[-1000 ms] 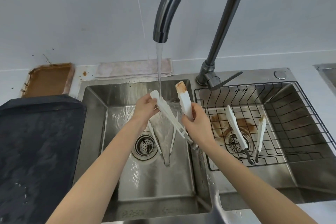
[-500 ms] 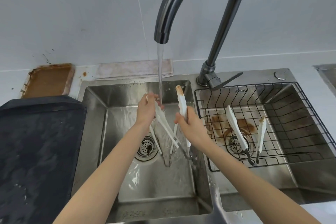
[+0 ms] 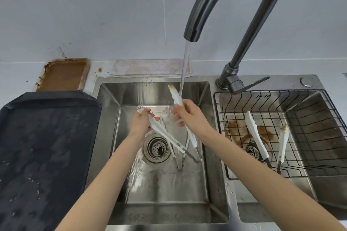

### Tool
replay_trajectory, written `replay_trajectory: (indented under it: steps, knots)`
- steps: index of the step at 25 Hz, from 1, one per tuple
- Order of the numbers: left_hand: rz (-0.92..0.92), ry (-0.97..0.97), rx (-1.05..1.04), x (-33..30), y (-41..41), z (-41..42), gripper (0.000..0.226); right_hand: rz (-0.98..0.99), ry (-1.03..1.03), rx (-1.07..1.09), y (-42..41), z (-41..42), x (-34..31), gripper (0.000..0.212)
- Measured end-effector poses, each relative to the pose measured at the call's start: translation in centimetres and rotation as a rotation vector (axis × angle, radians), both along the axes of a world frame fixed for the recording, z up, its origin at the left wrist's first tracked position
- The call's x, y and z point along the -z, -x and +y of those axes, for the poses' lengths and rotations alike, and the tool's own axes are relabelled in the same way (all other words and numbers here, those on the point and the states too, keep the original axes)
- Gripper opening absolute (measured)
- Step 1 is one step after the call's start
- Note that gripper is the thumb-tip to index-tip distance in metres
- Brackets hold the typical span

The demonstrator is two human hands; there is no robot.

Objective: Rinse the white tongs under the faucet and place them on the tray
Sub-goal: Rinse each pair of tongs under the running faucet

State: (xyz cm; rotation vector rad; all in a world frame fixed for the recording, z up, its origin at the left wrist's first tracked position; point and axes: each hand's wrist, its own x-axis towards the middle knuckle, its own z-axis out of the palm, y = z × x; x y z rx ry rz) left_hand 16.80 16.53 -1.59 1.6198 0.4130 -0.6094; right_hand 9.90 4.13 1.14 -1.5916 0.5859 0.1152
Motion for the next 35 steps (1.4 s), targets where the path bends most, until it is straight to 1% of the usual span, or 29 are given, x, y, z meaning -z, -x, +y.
replay_trajectory:
  steps: [2, 7, 12, 13, 15, 16, 17, 19, 22, 24, 26, 29, 30, 35]
  knots:
    - [-0.001, 0.004, 0.011, 0.1, 0.3, 0.0, 0.019, 0.021, 0.054, 0.004, 0.4, -0.1, 0.2, 0.024]
    - [-0.011, 0.033, 0.031, -0.3, 1.0, -0.4, 0.016, -0.013, 0.028, 0.026, 1.4, -0.5, 0.2, 0.018]
    - [-0.054, 0.006, 0.063, -0.7, 1.1, -0.7, 0.018, -0.006, 0.028, 0.058, 1.5, -0.5, 0.2, 0.026]
    - [-0.098, -0.030, 0.084, -0.7, 0.9, -0.7, 0.019, -0.005, 0.032, 0.072, 1.2, -0.5, 0.2, 0.027]
    - [-0.244, -0.113, 0.133, -1.1, 0.5, -0.9, 0.021, -0.023, 0.061, 0.085, 0.1, -0.6, 0.0, 0.039]
    - [-0.326, -0.128, 0.147, -1.5, 0.4, -0.9, 0.021, -0.038, 0.061, 0.083, -0.4, -0.5, -0.1, 0.045]
    - [-0.394, -0.126, 0.156, -2.1, 0.3, -1.0, 0.021, -0.053, 0.039, 0.086, -0.9, -0.4, -0.2, 0.046]
    - [-0.480, -0.099, 0.179, -3.2, 0.2, -1.1, 0.024, -0.061, -0.024, 0.119, -1.6, -0.2, -0.2, 0.039]
    - [-0.556, -0.108, 0.248, -4.5, 0.3, -1.1, 0.025, -0.038, -0.096, 0.182, -1.9, 0.4, 0.0, 0.033]
    - [-0.596, -0.111, 0.256, -5.2, 0.5, -1.3, 0.026, -0.035, -0.159, 0.211, -2.0, 1.0, 0.1, 0.028]
    - [-0.604, -0.101, 0.257, -5.7, 0.8, -1.7, 0.028, -0.023, -0.174, 0.209, -1.9, 1.9, -0.1, 0.027]
    - [-0.614, -0.118, 0.264, -6.1, 0.8, -2.2, 0.025, 0.027, -0.136, 0.204, -1.7, 2.9, -0.3, 0.036]
    - [-0.620, -0.123, 0.269, -6.0, 0.8, -2.2, 0.024, 0.026, -0.144, 0.206, -1.6, 3.1, -0.2, 0.035]
    - [-0.618, -0.115, 0.270, -5.8, 0.9, -2.0, 0.029, 0.071, -0.189, 0.232, -1.3, 2.1, 0.2, 0.023]
